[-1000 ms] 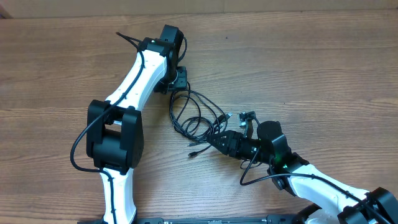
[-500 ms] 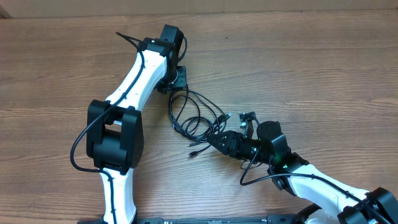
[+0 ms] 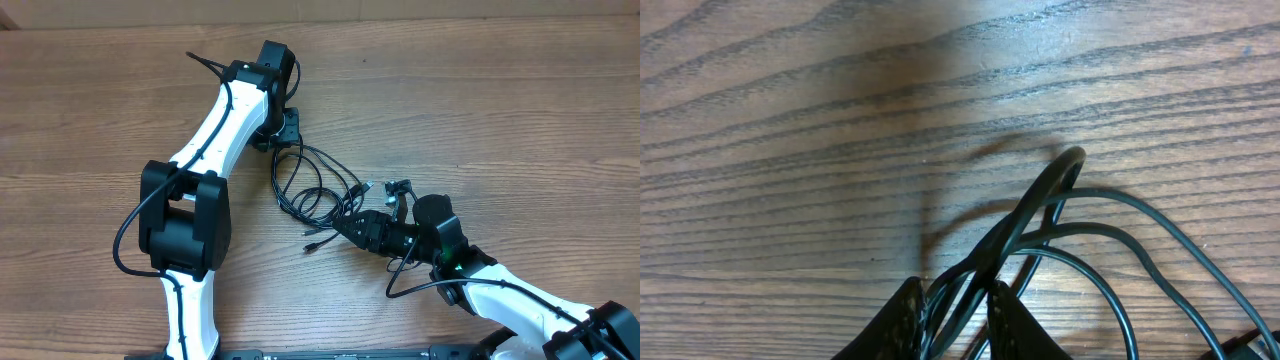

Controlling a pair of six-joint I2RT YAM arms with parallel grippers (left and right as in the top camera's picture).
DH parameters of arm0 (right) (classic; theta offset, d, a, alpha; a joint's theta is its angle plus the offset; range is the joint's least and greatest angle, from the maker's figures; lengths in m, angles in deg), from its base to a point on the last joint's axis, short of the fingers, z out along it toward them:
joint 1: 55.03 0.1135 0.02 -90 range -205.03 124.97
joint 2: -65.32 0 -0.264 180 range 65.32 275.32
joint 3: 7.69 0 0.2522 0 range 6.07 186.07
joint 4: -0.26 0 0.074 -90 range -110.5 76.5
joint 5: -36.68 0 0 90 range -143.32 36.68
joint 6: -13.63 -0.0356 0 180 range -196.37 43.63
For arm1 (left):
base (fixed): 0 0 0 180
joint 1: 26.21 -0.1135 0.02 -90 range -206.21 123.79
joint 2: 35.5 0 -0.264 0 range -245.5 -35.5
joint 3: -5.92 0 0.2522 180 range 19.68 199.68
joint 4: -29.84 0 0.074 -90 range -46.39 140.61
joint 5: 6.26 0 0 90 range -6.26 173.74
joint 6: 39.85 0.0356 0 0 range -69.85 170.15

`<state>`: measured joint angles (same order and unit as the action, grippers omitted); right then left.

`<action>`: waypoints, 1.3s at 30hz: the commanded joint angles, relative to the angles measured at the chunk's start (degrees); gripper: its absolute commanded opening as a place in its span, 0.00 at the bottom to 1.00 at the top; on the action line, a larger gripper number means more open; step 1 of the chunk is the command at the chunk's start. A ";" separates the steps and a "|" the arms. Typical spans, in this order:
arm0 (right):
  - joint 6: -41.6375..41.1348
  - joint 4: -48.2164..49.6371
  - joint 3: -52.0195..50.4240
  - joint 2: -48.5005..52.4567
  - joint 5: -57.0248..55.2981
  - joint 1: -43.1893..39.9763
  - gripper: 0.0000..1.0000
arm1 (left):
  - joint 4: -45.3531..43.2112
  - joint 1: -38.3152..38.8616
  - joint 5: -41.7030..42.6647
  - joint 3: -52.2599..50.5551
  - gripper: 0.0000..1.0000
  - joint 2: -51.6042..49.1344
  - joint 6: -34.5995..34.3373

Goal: Untangle cables

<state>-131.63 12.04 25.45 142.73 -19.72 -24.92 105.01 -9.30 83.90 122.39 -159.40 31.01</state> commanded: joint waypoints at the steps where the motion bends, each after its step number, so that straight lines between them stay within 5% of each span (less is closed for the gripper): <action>1: 0.44 0.17 0.20 -0.28 -0.59 0.15 0.51 | -0.81 0.50 -0.63 -0.70 0.22 -1.38 0.44; 16: 0.44 0.15 0.20 -0.28 -0.57 0.15 0.51 | -4.24 0.48 1.84 -4.20 0.04 -1.33 0.44; 22: 0.44 0.00 0.20 -0.28 -0.57 0.15 0.51 | -2.12 -0.96 17.20 -2.82 0.04 -0.81 -0.96; 30: 0.46 -2.29 0.20 -0.28 -0.57 0.15 0.50 | -1.64 -7.23 52.06 -0.90 0.04 -0.81 -5.64; 39: 0.46 -2.78 0.20 -0.28 -0.57 0.15 0.50 | 0.76 -14.91 66.23 -0.90 0.04 -0.81 -5.75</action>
<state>-131.61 9.14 25.45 142.73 -19.72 -24.92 105.49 -22.05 141.30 119.79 -159.55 26.05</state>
